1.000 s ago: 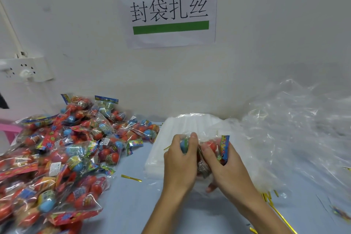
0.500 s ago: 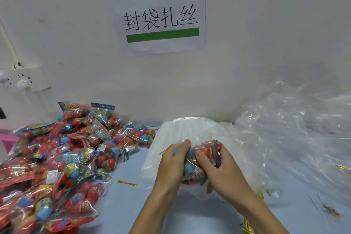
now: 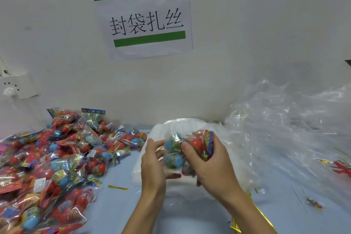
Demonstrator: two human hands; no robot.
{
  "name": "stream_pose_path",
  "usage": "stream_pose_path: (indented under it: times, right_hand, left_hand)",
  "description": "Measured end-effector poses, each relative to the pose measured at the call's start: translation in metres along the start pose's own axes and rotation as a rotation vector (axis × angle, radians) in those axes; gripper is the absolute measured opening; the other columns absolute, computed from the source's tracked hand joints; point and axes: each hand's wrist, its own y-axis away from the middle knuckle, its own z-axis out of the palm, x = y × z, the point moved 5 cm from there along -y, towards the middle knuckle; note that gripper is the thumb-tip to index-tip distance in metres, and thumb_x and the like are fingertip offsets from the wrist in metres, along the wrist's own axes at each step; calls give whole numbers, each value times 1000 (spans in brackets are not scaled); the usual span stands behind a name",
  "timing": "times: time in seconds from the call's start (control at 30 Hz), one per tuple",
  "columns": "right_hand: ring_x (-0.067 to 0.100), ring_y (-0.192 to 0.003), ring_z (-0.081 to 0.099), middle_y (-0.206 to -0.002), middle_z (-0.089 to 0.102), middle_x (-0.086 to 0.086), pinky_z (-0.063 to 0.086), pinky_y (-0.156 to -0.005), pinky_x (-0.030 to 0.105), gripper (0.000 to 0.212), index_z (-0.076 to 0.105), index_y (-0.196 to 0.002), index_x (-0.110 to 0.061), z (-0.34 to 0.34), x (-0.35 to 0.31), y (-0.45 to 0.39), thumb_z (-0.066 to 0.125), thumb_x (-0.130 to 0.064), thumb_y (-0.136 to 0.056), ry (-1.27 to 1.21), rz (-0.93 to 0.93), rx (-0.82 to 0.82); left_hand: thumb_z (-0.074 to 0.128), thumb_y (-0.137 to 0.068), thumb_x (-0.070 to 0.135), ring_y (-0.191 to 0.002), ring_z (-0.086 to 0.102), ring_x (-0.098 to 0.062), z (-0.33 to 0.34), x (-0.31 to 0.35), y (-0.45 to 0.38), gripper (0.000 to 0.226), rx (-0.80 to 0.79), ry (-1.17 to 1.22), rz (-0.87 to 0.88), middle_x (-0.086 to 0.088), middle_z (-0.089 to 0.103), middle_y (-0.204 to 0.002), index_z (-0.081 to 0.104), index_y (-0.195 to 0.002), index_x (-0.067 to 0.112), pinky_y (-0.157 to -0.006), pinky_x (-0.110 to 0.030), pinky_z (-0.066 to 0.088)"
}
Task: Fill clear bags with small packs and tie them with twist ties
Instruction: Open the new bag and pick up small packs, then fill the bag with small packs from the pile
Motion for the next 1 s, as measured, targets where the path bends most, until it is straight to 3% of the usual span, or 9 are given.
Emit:
stream_pose_path:
  times: [0.1, 0.2, 0.3, 0.37, 0.47, 0.53, 0.63, 0.8, 1.0]
  right_hand:
    - [18, -52, 66, -73, 72, 5, 41, -37, 25, 35, 68, -98, -10, -24, -17, -8, 79, -40, -82, -296, 55, 17]
    - [12, -54, 65, -79, 72, 9, 32, -35, 18, 36, 74, -99, -17, -60, -30, -17, 70, -47, -79, -557, 140, 4]
    - [10, -60, 68, -90, 75, 4, 31, -35, 14, 31, 80, -95, -25, -98, -24, -21, 64, -49, -83, -646, 203, 130]
    - [10, -62, 68, -95, 73, 6, 30, -34, 14, 37, 74, -113, -19, -115, -15, -23, 60, -46, -92, -672, 222, 226]
    - [11, -63, 69, -100, 70, 8, 30, -34, 15, 38, 66, -121, -17, -127, -4, -24, 56, -45, -97, -690, 216, 329]
    - [12, -65, 70, -101, 70, 9, 30, -34, 15, 37, 66, -118, -17, -131, -1, -26, 55, -46, -98, -705, 199, 364]
    - [12, -65, 70, -94, 71, 4, 31, -34, 15, 33, 67, -112, -19, -139, 3, -27, 56, -46, -98, -714, 196, 416]
    - [13, -68, 71, -94, 73, 2, 31, -34, 15, 25, 69, -104, -25, -139, 9, -30, 57, -45, -98, -725, 217, 420]
    - [14, -65, 73, -87, 74, 3, 33, -34, 16, 26, 66, -106, -19, -129, 15, -33, 59, -42, -97, -643, 219, 397]
  left_hand:
    - [45, -103, 22, -80, 70, -25, 6, 6, 5, 23, 13, -165, 184, -8, 71, -87, 66, -95, 21, -53, -36, 58]
    - [59, -95, 11, -83, 65, -10, 30, 10, 21, 17, -111, -417, 434, 6, 67, -89, 62, -98, 28, -64, -26, 56]
    - [61, -91, 31, -104, 51, -1, 63, 11, 45, 21, -270, -700, 664, 16, 53, -113, 56, -112, 32, -81, -16, 46]
    - [50, -87, 52, -111, 41, -2, 84, 10, 61, 38, -303, -880, 764, 17, 42, -117, 52, -119, 33, -90, -20, 42]
    - [38, -76, 75, -126, 32, -18, 116, 0, 79, 72, -296, -1166, 742, 6, 36, -132, 43, -133, 30, -99, -38, 36]
    - [30, -71, 84, -142, 10, -29, 134, -13, 79, 99, -360, -1324, 595, -4, 18, -154, 22, -150, 23, -109, -52, 20]
    - [36, -85, 73, -147, -17, -35, 145, -24, 67, 96, -395, -1483, 496, -8, -8, -163, -6, -155, 21, -113, -60, 2]
    - [45, -95, 27, -147, 12, -30, 126, -15, 51, 66, -263, -1501, 524, -1, 19, -157, 13, -152, 28, -112, -49, 21]
    - [47, -96, 24, -130, 39, -14, 66, 18, 29, 52, 33, -1048, 481, 8, 51, -136, 35, -147, 29, -102, -34, 38]
